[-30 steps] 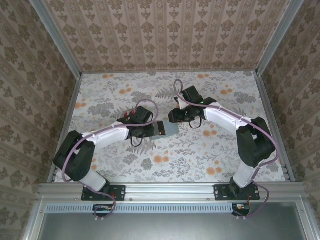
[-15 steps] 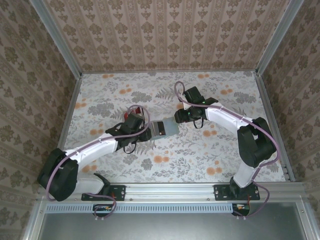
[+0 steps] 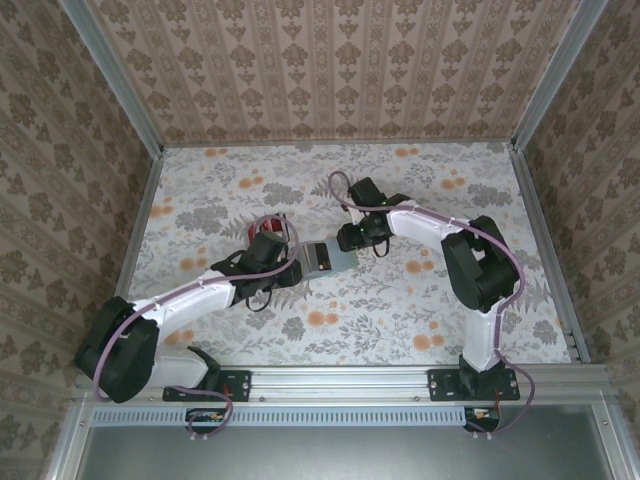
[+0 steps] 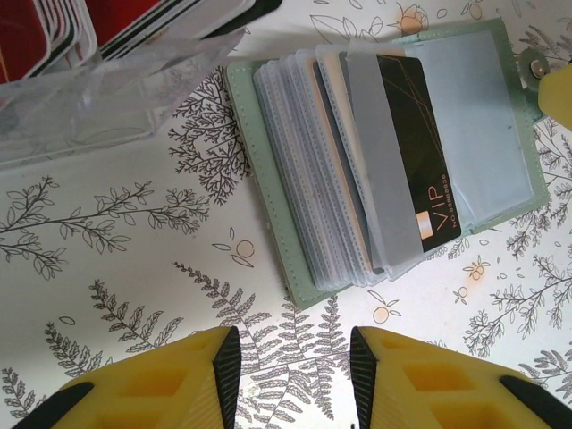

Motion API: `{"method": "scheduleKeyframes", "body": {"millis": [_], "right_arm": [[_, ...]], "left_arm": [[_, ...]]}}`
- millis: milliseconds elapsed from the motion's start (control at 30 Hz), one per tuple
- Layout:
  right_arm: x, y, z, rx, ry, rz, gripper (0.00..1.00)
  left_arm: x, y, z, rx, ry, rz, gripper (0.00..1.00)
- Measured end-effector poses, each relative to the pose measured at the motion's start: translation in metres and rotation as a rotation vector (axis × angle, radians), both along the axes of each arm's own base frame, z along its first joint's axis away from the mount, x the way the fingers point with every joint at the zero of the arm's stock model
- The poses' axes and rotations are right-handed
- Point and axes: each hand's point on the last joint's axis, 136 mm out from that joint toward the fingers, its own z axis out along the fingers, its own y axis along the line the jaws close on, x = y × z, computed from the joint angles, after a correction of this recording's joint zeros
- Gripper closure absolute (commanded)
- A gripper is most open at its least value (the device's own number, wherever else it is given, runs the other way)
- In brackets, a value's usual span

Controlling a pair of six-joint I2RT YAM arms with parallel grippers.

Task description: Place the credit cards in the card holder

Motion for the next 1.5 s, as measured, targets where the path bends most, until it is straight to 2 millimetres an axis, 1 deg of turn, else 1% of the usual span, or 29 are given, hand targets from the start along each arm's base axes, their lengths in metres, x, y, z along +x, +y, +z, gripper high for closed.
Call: {"method": "scheduleKeyframes", "body": {"millis": [167,433,533,633,700,767,867,967,1133,1300,1500], "right_arm": [[0.001,0.001,0.0,-0.002,-0.003,0.006,0.48],[0.003,0.002,-0.012,-0.015,0.02,0.007,0.53],[0.002,0.001,-0.016,-0.023,0.031,0.006,0.59],[0.001,-0.001,-0.017,-0.031,0.034,0.003,0.7],[0.002,-0.002,-0.017,-0.038,0.031,0.001,0.79],[0.003,-0.003,-0.017,-0.045,0.027,-0.002,0.85],[0.001,-0.006,-0.017,-0.056,0.024,-0.004,0.89],[-0.007,-0.014,-0.015,-0.072,0.021,-0.01,0.9],[-0.025,-0.031,-0.001,-0.083,0.003,-0.025,0.9],[-0.034,-0.055,0.018,-0.096,-0.036,-0.067,0.9],[-0.047,-0.081,0.034,-0.121,-0.054,-0.11,0.9]], "left_arm": [[0.0,-0.001,0.0,-0.005,0.001,-0.003,0.61],[-0.001,-0.002,-0.011,0.009,0.027,-0.008,0.6],[-0.001,-0.003,-0.012,0.01,0.03,-0.008,0.6],[-0.001,-0.003,-0.014,0.011,0.036,-0.01,0.6],[-0.001,-0.004,-0.015,0.01,0.038,-0.012,0.6],[-0.001,-0.004,-0.016,0.01,0.04,-0.013,0.6],[-0.001,-0.005,-0.019,0.013,0.05,-0.017,0.6],[-0.001,-0.006,-0.023,0.018,0.061,-0.019,0.6],[0.003,-0.013,-0.026,0.018,0.074,-0.027,0.6],[0.014,-0.033,-0.024,-0.002,0.073,-0.052,0.6],[0.026,-0.06,-0.02,-0.029,0.069,-0.092,0.6]]}}
